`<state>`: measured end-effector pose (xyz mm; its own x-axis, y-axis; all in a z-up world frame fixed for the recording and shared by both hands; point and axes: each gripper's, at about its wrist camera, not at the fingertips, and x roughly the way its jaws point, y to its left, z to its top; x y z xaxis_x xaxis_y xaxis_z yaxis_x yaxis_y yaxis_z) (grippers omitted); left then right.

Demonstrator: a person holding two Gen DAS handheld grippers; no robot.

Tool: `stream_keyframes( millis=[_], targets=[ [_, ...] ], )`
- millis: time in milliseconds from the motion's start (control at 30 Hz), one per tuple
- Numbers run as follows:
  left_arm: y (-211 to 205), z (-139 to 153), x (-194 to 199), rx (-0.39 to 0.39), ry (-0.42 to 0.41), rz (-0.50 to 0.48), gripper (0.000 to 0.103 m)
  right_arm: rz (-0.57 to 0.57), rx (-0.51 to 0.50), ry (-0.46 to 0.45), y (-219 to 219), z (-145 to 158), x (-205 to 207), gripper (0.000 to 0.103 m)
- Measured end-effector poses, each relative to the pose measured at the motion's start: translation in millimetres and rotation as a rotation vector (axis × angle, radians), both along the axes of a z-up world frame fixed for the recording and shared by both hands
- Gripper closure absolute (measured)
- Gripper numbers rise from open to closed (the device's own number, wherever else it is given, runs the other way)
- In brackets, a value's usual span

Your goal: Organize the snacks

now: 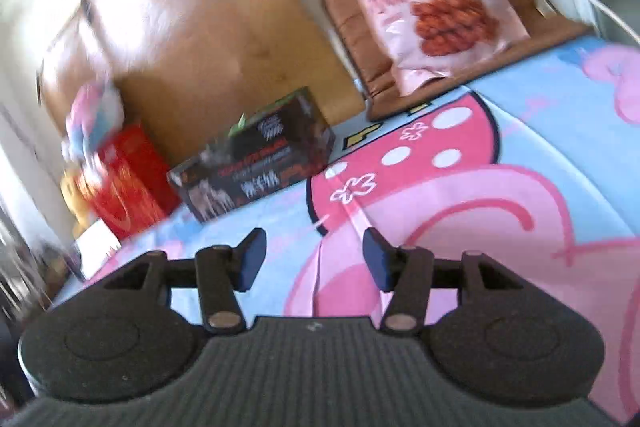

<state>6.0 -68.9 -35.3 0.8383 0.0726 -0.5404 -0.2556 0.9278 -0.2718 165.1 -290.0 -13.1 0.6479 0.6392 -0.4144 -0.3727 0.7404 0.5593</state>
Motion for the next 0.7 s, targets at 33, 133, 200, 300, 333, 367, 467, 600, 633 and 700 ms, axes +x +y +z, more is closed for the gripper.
stream_keyframes(
  millis=[33,133,200,300,333,367,467,600,633,700],
  targets=[
    [0.1,0.7,-1.3,0.004,-0.009,0.012,0.035,-0.015,0.02,0.005,-3.0,-1.0,2.1,0.045],
    [8.5,-0.2,0.3,-0.03,-0.004,0.053,0.03,-0.039,0.055,0.063,-6.5,-7.2,12.7,0.044],
    [8.7,0.4,0.1,-0.031,-0.005,0.057,0.03,-0.055,0.062,0.099,-8.5,-10.6,16.1,0.044],
    [2.3,0.7,2.4,0.002,0.009,0.065,0.029,-0.047,0.052,0.091,-8.4,-10.2,12.5,0.044],
    [0.9,0.7,2.8,0.01,0.013,0.063,0.028,-0.044,0.042,0.085,-7.8,-10.1,9.7,0.044],
    [-0.2,0.6,4.2,0.016,0.017,0.058,0.025,-0.038,0.029,0.077,-5.2,-9.5,9.7,0.044],
    [-4.6,0.0,8.3,0.041,0.032,0.049,0.019,-0.025,-0.014,0.041,1.5,-7.5,7.8,0.044],
    [-12.3,0.1,15.5,0.089,0.066,0.038,0.01,-0.014,-0.089,-0.012,13.7,-5.0,5.5,0.044],
    [-12.5,-0.2,17.0,0.095,0.073,0.037,0.009,-0.005,-0.095,-0.022,15.0,-4.4,4.9,0.043],
    [-13.7,-0.8,19.0,0.108,0.088,0.039,0.004,-0.013,-0.112,-0.03,16.1,-3.7,3.9,0.043]
  ],
)
